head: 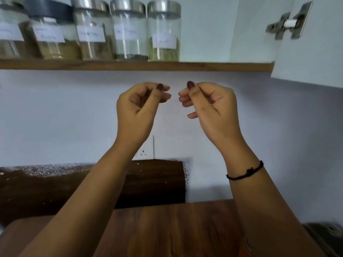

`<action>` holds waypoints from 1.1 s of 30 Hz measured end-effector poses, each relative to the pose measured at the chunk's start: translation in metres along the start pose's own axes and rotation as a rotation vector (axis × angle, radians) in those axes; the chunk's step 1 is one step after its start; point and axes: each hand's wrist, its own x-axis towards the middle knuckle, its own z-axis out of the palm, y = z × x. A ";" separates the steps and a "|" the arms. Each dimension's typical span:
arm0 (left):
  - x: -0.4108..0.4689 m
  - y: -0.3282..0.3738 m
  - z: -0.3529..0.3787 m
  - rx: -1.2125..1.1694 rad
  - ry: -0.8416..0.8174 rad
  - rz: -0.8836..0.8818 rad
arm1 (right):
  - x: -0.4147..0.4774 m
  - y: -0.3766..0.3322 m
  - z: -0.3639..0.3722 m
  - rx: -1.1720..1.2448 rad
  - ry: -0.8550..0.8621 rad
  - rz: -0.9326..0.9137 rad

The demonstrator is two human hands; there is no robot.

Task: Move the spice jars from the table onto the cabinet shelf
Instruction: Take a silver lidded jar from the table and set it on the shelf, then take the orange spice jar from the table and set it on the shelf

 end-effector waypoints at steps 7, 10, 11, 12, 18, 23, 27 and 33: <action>-0.082 -0.031 0.019 -0.084 -0.103 -0.200 | -0.084 0.026 -0.015 0.175 0.003 0.196; -0.123 -0.054 0.025 -0.111 -0.216 -0.298 | -0.123 0.040 -0.016 0.174 -0.003 0.267; -0.137 -0.061 0.027 -0.123 -0.256 -0.322 | -0.136 0.046 -0.016 0.159 -0.012 0.288; -0.149 -0.067 0.029 -0.122 -0.295 -0.339 | -0.148 0.051 -0.018 0.145 -0.019 0.315; -0.202 -0.083 0.047 -0.136 -0.366 -0.476 | -0.210 0.077 -0.042 0.107 0.012 0.500; -0.235 -0.087 0.066 -0.134 -0.392 -0.591 | -0.256 0.099 -0.061 -0.024 0.061 0.680; -0.252 -0.091 0.078 -0.088 -0.441 -0.619 | -0.280 0.111 -0.077 -0.100 0.087 0.767; -0.275 -0.100 0.095 -0.025 -0.538 -0.659 | -0.302 0.136 -0.101 -0.151 0.197 0.760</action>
